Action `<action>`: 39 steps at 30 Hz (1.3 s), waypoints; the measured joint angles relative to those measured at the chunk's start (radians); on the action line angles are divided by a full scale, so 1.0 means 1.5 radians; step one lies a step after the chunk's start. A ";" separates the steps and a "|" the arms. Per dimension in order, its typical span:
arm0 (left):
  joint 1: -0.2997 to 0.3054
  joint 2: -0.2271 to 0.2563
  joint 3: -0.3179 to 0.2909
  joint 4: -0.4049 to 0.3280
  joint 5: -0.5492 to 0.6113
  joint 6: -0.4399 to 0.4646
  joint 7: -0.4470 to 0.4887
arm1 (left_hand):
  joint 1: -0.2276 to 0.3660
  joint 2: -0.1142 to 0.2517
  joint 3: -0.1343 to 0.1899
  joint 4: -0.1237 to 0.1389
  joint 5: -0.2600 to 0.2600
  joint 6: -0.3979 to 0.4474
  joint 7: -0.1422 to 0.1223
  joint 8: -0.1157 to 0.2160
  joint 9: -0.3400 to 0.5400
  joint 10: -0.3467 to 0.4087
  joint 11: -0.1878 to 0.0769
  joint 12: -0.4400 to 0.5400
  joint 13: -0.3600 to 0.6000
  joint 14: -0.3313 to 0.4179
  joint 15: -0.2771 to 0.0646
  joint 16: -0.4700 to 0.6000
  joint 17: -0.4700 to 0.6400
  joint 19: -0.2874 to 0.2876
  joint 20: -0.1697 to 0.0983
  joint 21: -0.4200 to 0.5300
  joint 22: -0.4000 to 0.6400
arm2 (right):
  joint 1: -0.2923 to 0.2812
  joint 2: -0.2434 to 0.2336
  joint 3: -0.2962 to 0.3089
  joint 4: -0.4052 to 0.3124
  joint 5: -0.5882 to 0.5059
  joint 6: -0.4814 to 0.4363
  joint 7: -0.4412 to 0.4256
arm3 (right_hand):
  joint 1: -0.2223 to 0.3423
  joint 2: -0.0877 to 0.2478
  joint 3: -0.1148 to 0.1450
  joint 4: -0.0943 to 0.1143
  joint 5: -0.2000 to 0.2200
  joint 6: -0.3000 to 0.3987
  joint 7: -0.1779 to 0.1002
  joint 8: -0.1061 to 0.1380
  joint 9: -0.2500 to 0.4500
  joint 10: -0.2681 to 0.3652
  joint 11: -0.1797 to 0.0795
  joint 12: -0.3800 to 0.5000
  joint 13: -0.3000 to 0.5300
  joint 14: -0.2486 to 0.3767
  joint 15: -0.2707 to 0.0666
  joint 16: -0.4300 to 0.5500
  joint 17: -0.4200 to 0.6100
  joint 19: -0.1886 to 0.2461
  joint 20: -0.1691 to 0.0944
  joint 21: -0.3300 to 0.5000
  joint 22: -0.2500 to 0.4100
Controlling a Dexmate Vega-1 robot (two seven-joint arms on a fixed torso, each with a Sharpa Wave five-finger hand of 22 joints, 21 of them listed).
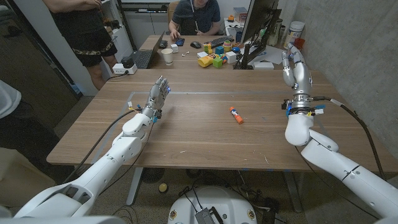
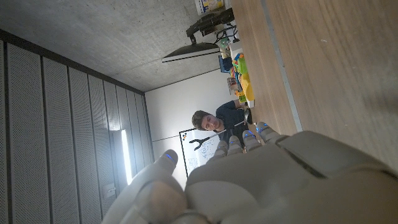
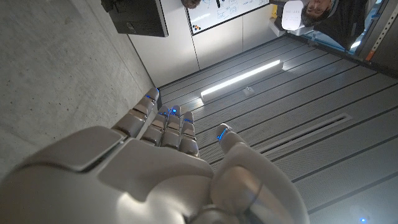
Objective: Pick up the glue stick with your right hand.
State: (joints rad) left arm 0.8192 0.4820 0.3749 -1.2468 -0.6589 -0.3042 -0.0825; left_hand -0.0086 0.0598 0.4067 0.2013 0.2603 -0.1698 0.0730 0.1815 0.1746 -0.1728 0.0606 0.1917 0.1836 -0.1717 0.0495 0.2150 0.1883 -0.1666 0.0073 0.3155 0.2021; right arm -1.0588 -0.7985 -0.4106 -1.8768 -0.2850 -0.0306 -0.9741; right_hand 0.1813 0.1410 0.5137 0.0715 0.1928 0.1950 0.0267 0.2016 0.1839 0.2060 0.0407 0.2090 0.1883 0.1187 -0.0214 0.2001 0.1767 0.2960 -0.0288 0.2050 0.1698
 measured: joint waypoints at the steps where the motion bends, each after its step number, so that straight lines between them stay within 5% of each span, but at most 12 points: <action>1: 0.000 0.000 0.000 0.000 0.000 0.000 0.000 | 0.000 0.000 0.000 0.000 0.000 0.000 0.000 0.000 0.000 0.000 0.000 0.000 0.000 0.000 0.000 0.000 0.000 0.000 0.000 0.000 0.000 | 0.000 -0.001 -0.002 -0.002 -0.003 -0.007 -0.002 | 0.000 0.000 0.002 -0.002 0.000 0.000 0.000 0.000 0.000 0.001 -0.001 0.000 0.000 0.005 0.000 0.000 0.000 0.000 0.000 0.000 0.000; 17: 0.001 0.000 0.000 0.000 0.000 0.001 -0.001 | 0.000 0.000 -0.003 -0.003 0.000 0.000 0.000 0.000 0.000 0.000 0.000 0.000 0.000 0.000 0.000 0.000 0.000 0.000 0.000 0.000 0.000 | 0.059 -0.078 -0.143 -0.111 -0.138 -0.357 0.018 | 0.033 0.011 0.003 -0.032 -0.003 0.006 0.001 0.000 0.000 0.013 -0.013 0.000 0.000 0.052 -0.007 0.013 0.002 0.054 0.001 0.014 0.003; 21: 0.002 0.000 0.000 0.000 -0.001 0.001 -0.001 | 0.000 0.000 -0.003 -0.003 0.000 0.000 0.000 0.000 0.000 0.000 0.000 0.000 0.000 0.000 0.000 0.000 0.000 0.000 0.000 0.000 0.000 | 0.074 -0.091 -0.167 -0.126 -0.147 -0.401 0.035 | 0.040 0.003 -0.004 -0.039 -0.003 0.006 0.001 0.000 0.000 0.016 -0.010 0.000 0.000 0.058 -0.006 0.013 0.002 0.058 0.006 0.014 0.003; 26: 0.004 0.000 -0.001 -0.002 -0.001 0.002 0.000 | 0.000 0.000 -0.003 -0.003 0.000 0.000 0.000 0.000 0.000 0.000 0.000 0.000 0.000 0.000 0.000 0.000 0.000 0.000 0.000 0.000 0.000 | 0.092 -0.106 -0.190 -0.147 -0.148 -0.438 0.058 | 0.023 -0.043 -0.032 -0.053 -0.003 0.015 0.011 0.000 0.000 0.032 0.006 0.000 0.000 0.076 0.000 0.013 0.002 0.091 0.025 0.023 0.003; 39: 0.007 0.002 -0.002 -0.007 -0.002 0.002 0.003 | 0.000 0.000 -0.006 0.000 0.000 0.000 0.000 0.000 0.000 0.000 0.000 0.000 0.000 0.000 0.000 0.000 0.000 0.000 0.000 0.000 0.000 | 0.133 -0.131 -0.241 -0.183 -0.124 -0.515 0.130 | 0.029 -0.071 -0.052 -0.067 -0.003 0.025 0.015 0.000 0.000 0.043 0.012 0.000 0.003 0.102 0.005 0.013 0.001 0.148 0.043 0.039 0.006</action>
State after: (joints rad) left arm 0.8300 0.4855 0.3722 -1.2571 -0.6617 -0.3007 -0.0788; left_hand -0.0086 0.0598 0.3983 0.2013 0.2603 -0.1697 0.0730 0.1809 0.1745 -0.1726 0.0604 0.1917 0.1836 -0.1716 0.0495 0.2149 0.1882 -0.1665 0.0073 0.3155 0.2020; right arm -0.8590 -0.9945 -0.7722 -2.1519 -0.4711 -0.8039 -0.7789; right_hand 0.2248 0.0338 0.4363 -0.0296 0.1880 0.2324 0.0491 0.2016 0.1837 0.2699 0.0592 0.2090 0.1934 0.2718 -0.0145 0.2197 0.1782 0.5174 0.0355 0.2632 0.1795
